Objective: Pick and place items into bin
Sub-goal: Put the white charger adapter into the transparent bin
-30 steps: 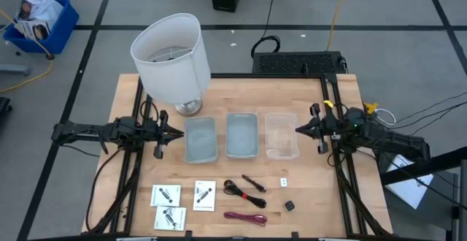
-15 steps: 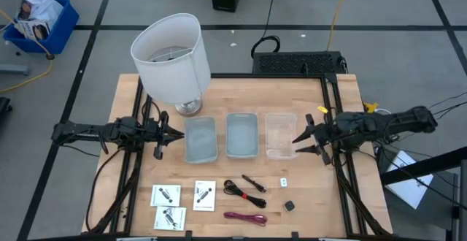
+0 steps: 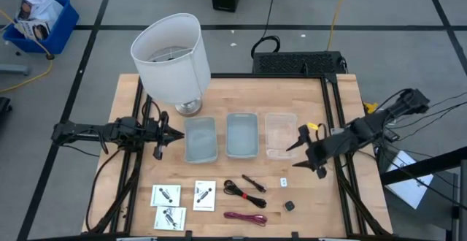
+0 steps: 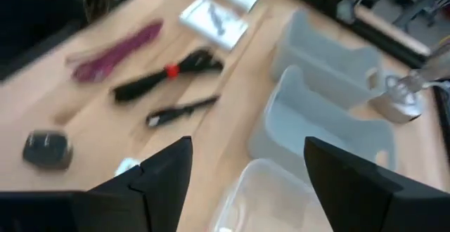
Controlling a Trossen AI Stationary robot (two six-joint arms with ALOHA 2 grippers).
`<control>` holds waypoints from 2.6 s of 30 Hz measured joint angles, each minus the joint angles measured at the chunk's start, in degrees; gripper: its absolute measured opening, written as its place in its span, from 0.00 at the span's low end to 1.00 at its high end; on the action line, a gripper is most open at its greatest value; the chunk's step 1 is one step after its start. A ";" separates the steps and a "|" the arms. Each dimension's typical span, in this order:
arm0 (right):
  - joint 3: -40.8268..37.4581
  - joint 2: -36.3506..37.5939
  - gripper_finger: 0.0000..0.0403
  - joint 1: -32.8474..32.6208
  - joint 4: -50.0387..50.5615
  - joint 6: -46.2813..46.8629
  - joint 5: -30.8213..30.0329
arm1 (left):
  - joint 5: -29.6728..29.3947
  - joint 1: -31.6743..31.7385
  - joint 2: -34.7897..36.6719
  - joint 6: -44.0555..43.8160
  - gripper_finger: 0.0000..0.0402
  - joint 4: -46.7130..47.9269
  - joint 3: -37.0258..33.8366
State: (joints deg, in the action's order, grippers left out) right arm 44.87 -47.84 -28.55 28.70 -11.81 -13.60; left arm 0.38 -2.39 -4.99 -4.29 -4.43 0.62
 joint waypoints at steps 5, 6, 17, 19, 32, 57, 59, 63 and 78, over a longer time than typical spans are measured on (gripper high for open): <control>0.91 -6.09 0.66 -3.40 -0.01 1.04 -0.09 | -0.63 0.00 0.00 -0.11 0.12 -0.02 0.00; 0.91 -7.23 0.66 -3.85 -0.04 1.02 -0.09 | -0.63 0.00 0.00 -0.11 0.12 -0.04 0.00; 0.93 -18.78 0.66 -8.94 0.25 0.20 -1.32 | -0.69 0.00 0.00 -0.02 0.12 -0.07 0.00; 0.93 -20.03 0.66 -9.73 0.27 0.34 -1.36 | -0.69 0.02 0.00 0.00 0.12 -0.07 0.00; 0.93 -28.35 0.66 -10.59 -5.13 -11.70 -1.54 | -0.89 0.02 0.00 0.00 0.12 -0.09 0.00; 0.39 -32.04 0.62 -9.54 -7.34 -16.01 -1.10 | -0.88 0.02 0.01 -0.07 0.12 -0.09 0.00; -0.28 -32.04 0.62 -9.54 -7.39 -16.51 -1.10 | -0.87 0.02 0.02 -0.07 0.12 -0.09 0.00; -2.57 -32.01 0.62 -9.54 -8.33 -18.74 -1.13 | -0.87 0.00 0.00 -0.07 0.12 -0.09 0.00; -4.82 -32.04 0.62 -9.34 -14.80 -24.82 -0.85 | -0.87 0.02 0.02 -0.05 0.12 -0.09 0.00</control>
State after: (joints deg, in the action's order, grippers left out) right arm 40.05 -79.88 -37.89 13.90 -36.62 -14.45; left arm -0.49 -2.38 -4.97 -4.34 -4.51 0.62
